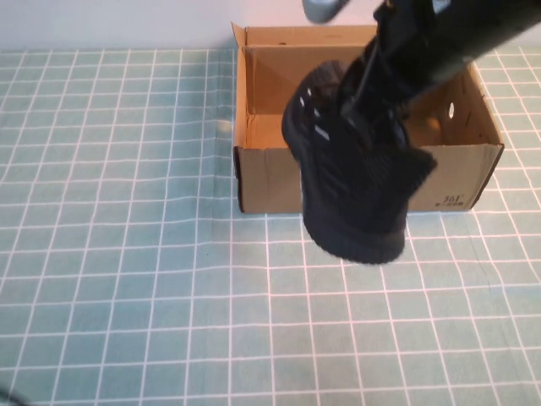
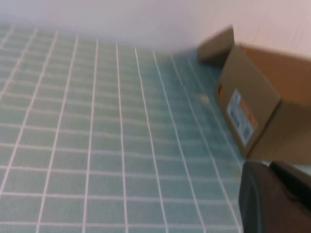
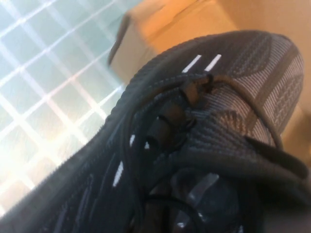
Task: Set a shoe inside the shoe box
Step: Hand over the shoe
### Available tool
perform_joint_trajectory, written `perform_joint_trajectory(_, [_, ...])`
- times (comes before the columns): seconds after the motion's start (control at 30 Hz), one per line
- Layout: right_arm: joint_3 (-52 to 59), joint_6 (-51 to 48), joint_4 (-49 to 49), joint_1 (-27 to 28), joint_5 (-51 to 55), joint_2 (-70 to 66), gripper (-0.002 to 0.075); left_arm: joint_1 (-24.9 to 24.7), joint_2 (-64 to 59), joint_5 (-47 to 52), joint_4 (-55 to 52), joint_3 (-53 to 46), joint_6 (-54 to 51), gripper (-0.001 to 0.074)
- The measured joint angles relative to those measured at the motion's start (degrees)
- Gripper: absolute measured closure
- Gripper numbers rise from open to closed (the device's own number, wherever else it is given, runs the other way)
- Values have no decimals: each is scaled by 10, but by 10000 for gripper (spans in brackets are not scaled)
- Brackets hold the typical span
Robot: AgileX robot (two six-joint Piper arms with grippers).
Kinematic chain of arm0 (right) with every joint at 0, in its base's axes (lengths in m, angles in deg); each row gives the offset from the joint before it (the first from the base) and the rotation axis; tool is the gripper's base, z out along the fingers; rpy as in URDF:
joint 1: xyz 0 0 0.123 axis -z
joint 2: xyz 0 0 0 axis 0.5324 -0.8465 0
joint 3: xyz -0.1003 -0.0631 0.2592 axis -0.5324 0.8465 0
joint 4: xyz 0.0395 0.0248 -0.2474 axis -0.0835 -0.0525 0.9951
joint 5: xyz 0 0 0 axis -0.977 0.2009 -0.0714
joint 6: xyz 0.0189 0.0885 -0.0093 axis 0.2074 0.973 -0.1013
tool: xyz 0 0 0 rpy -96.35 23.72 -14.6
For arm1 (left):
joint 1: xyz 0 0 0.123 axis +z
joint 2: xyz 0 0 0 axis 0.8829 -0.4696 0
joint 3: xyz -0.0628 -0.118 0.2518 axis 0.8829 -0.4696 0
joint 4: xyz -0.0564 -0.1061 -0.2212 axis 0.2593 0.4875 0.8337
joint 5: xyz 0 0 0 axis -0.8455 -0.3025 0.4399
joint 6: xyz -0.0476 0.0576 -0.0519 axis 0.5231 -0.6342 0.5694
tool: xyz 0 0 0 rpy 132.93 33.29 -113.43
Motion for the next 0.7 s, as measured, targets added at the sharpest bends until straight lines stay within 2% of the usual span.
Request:
perform_joint_trajectory(0.1, [-39,35,17,0,11,-19,729,0,-87,48,4,62,-39,739])
perform_joint_trajectory(0.23, [-78,58,26,0,18,-42,729,0,-184,62,59,117,-162,739])
perform_joint_trajectory(0.43, [-110,69,26,3,23,-75,729,-2,-330,68,265,188,-393,739])
perform_joint_trajectory(0.57, [-126,76,21,25,23,-99,729,-35,-421,49,362,227,-503,739])
perform_joint_trajectory(0.7, [-144,78,8,52,24,-119,729,-103,-500,10,389,277,-537,739])
